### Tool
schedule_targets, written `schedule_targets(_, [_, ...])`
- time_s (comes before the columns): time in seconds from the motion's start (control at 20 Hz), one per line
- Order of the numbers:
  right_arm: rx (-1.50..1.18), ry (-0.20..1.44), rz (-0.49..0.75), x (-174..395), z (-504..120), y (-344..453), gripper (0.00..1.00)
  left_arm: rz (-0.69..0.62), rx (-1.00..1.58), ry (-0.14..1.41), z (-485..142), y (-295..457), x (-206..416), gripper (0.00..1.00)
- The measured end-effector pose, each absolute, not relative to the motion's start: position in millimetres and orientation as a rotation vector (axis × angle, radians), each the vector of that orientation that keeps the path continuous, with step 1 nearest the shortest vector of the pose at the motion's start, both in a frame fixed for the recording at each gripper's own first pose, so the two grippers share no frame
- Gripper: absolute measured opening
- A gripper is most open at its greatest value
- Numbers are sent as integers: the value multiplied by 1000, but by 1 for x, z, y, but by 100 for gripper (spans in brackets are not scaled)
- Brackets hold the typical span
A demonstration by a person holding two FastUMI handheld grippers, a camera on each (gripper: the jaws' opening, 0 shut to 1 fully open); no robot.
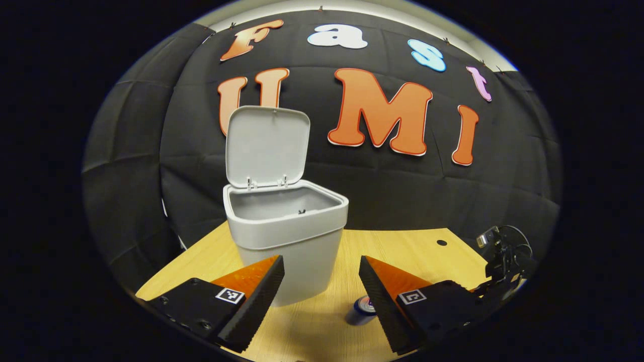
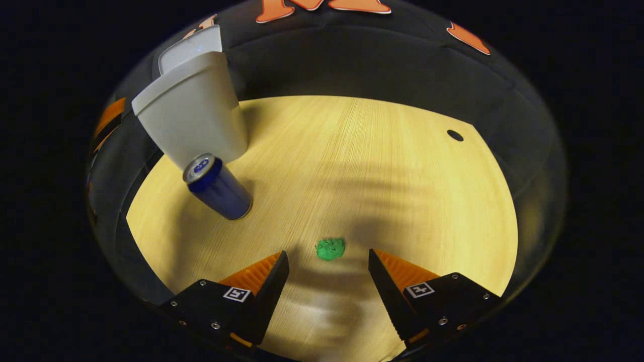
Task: Press the lid of the desktop garbage bin to open it, pick up the crumpled paper on the desktop and throw it into the bin, then pick up the pop can on the desktop and drop it into the bin, and finally close the garbage bin lid.
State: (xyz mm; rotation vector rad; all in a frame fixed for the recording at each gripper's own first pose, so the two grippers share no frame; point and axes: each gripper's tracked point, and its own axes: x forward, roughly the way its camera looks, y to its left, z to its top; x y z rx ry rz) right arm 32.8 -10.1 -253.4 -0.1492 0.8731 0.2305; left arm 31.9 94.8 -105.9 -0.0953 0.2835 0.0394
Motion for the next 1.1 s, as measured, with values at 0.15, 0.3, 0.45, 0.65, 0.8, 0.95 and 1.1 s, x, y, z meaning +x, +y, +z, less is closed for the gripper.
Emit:
schedule_targets(0.15, [-151, 908, 215, 31, -257, -11, 95, 55, -84, 319, -119, 110, 32, 95])
schedule_targets(0.3, [-172, 927, 200, 28, -258, -11, 96, 65, -74, 359, -133, 122, 35, 95])
schedule_targets(0.45, [-176, 953, 188, 28, -262, -18, 88, 67, -76, 385, -141, 131, 36, 95])
schedule_targets(0.65, [-188, 945, 160, 35, -259, -24, 78, 79, -66, 399, -145, 139, 38, 95])
schedule_targets(0.8, [-179, 989, 164, 29, -268, -23, 61, 88, -64, 409, -147, 142, 38, 95])
schedule_targets(0.95, [-207, 949, 167, 34, -267, -22, 47, 91, -68, 417, -149, 143, 37, 95])
schedule_targets(1.1, [-189, 934, 166, 33, -267, -14, 27, 91, -62, 420, -149, 144, 33, 95])
